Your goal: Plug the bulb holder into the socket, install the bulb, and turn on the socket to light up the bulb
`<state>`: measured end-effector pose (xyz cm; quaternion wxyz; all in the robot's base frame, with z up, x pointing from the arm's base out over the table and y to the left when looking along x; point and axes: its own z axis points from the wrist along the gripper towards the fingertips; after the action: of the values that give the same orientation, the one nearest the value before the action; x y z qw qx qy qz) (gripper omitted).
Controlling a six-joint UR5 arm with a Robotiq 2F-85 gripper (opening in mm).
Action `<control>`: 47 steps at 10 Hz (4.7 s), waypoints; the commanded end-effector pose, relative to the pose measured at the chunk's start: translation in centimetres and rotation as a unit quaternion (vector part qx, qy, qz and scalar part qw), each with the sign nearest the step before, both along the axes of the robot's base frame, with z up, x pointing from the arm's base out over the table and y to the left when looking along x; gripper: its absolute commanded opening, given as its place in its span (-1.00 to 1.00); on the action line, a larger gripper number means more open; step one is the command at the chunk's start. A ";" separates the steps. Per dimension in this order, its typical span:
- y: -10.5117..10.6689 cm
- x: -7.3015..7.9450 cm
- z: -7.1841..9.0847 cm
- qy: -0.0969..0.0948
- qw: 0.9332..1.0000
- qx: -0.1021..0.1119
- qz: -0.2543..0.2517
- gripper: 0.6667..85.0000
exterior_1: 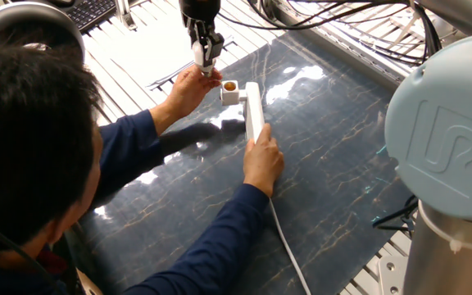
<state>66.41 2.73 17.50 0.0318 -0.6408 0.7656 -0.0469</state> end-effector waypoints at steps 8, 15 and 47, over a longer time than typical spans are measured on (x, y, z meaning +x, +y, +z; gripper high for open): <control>-0.4 -0.5 0.0 0.006 0.999 0.002 -0.048 -0.99; -0.4 -1.8 0.0 0.028 0.994 0.009 -0.108 -0.99; -2.3 0.1 -2.0 0.014 1.000 -0.013 -0.003 -0.99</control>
<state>66.23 -0.16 15.38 0.0027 -0.6115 0.7896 -0.0510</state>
